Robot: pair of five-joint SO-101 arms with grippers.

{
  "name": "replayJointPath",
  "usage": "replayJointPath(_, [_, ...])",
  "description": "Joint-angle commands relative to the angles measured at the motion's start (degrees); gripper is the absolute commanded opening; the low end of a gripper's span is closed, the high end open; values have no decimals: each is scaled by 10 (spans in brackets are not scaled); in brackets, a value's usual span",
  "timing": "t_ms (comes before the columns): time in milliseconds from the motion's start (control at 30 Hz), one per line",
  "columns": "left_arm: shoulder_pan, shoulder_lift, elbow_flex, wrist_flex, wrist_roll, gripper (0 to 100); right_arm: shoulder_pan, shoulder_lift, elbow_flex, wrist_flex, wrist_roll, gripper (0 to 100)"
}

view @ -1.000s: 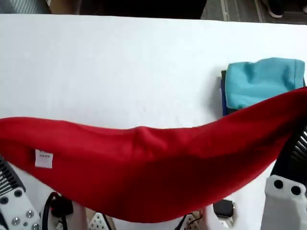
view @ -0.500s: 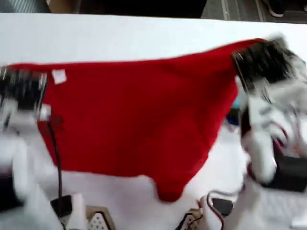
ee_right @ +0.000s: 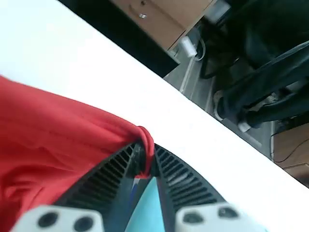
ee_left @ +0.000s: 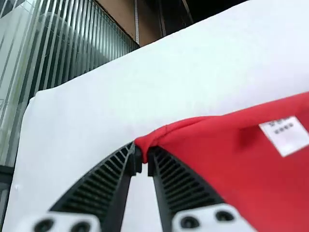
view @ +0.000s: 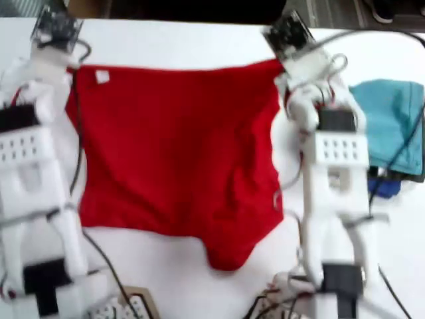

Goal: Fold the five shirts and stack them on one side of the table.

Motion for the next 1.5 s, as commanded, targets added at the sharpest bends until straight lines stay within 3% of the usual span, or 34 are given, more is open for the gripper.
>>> replayJointPath(0, [2,106,-160,43,-4,24,0,112,-166,39,2,22])
replayJointPath(267, [3,349,-443,251,-10,24,0,356,-441,249,5,22])
replayJointPath(533, [2,507,-596,451,-58,24,-3,477,-575,409,5,22])
replayJointPath(900, [0,566,-657,495,-56,24,-1,504,-585,447,4,22])
replayJointPath(1067, [-9,505,-593,496,-55,24,-4,450,-585,510,5,22])
replayJointPath(1267, [-18,299,-393,494,-101,25,0,357,-548,552,5,22])
replayJointPath(1467, [-44,126,-117,450,-153,25,0,211,-312,546,14,22])
